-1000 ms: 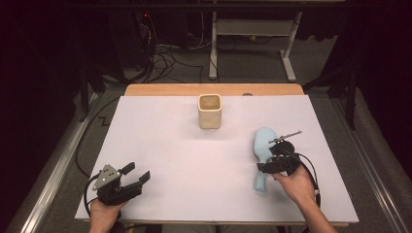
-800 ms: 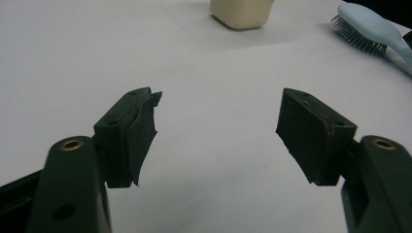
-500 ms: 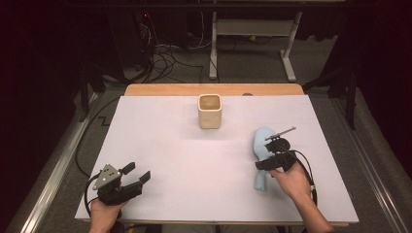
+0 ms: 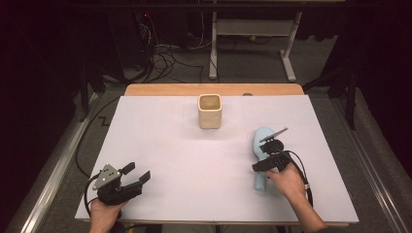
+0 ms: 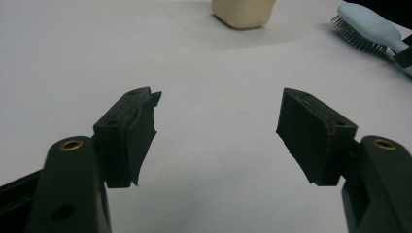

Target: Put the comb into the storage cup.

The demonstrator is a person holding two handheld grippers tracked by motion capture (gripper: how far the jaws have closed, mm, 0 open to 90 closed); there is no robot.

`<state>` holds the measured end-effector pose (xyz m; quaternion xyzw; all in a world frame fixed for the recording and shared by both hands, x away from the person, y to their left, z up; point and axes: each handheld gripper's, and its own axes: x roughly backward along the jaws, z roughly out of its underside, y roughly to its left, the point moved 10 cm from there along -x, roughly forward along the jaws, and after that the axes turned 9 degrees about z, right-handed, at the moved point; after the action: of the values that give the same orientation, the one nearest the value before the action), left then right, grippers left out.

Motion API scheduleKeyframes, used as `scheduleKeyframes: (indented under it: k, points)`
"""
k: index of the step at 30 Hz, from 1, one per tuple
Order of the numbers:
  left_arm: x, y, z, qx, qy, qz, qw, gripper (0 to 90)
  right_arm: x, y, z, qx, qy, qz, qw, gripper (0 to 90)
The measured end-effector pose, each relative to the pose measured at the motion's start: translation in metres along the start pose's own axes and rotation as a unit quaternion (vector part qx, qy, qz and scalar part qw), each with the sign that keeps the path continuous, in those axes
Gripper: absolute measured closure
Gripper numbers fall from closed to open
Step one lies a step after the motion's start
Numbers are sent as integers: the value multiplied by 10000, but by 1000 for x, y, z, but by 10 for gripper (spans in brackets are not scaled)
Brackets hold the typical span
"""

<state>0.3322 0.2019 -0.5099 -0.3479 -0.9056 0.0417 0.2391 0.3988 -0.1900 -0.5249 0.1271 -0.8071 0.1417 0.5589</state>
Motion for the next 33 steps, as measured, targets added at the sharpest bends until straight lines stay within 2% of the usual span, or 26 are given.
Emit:
scheduleKeyframes:
  k: [7, 10, 13, 15, 19, 21, 25, 30, 33]
  points:
    - [-2, 1, 0, -27, 27, -68, 10000, 307, -5, -6, -4, -1, 29, 74, 10000, 418]
    - [-2, 0, 0, -100, 42, -98, 9999, 308, -6, -9, -5, 11, 12, 189, 9998, 428]
    - [-1, 0, -1, -70, -8, -88, 9999, 309, -6, -10, -5, 27, 0, 253, 9997, 439]
    - [-1, -1, -1, -93, 14, -79, 9999, 308, -7, -12, -6, 19, -19, 308, 9995, 471]
    - [0, -1, -1, -113, -6, -90, 9999, 308, -8, -12, -6, 18, 7, 244, 9997, 505]
    - [0, -1, -1, -139, 23, -109, 9998, 308, -9, -14, -6, 111, 4, 302, 9995, 557]
    - [2, -1, -2, -155, -18, -144, 9998, 308, -9, -16, -6, 189, -17, 361, 9992, 603]
    - [1, -2, -2, -196, 2, -148, 9997, 309, -9, -21, -6, 153, -45, 314, 9994, 690]
    - [0, -2, -1, -202, 23, -137, 9997, 310, -9, -22, -6, 159, -49, 309, 9994, 698]
